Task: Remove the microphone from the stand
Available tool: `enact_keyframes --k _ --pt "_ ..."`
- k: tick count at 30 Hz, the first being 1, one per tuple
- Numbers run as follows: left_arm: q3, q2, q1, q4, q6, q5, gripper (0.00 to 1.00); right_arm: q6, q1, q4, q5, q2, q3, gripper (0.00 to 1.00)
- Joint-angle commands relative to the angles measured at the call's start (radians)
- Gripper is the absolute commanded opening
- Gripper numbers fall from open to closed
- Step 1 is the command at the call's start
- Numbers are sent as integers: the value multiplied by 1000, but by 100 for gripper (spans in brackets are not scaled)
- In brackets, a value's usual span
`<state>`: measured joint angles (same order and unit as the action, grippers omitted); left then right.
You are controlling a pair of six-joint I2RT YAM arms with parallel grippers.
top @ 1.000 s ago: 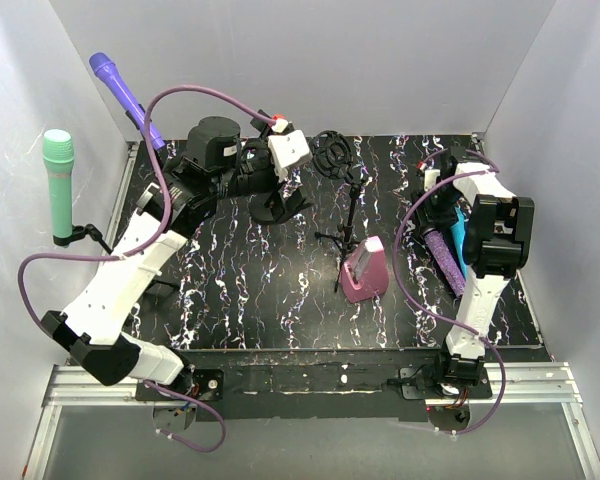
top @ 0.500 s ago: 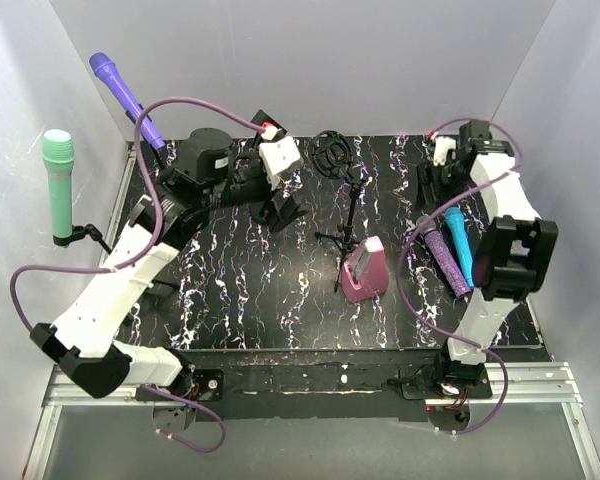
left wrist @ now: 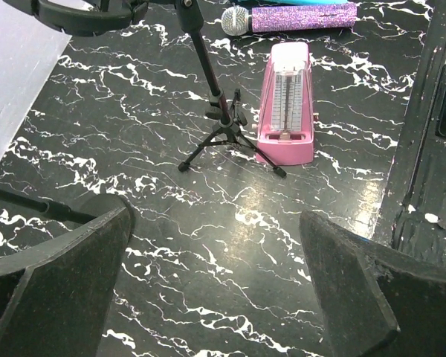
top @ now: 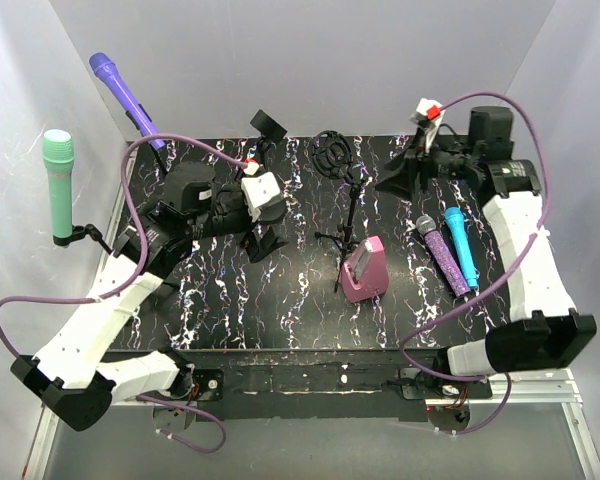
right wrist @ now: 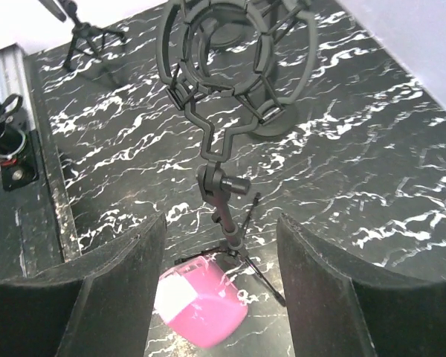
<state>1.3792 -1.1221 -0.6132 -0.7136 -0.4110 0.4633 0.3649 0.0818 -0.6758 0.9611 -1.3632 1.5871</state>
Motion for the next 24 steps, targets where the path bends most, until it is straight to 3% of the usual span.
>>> enact_keyframes --k 1,13,20,24 --pt "-2 39 10 -4 3 23 98 81 62 -1 56 -80 19 68" --pt "-58 90 20 63 72 55 98 160 226 -90 -58 -226 148 66" --pt "-144 108 20 129 117 63 92 186 254 -131 -122 -244 134 40" --pt "-170 62 20 115 16 55 85 168 257 -82 -102 -217 87 25"
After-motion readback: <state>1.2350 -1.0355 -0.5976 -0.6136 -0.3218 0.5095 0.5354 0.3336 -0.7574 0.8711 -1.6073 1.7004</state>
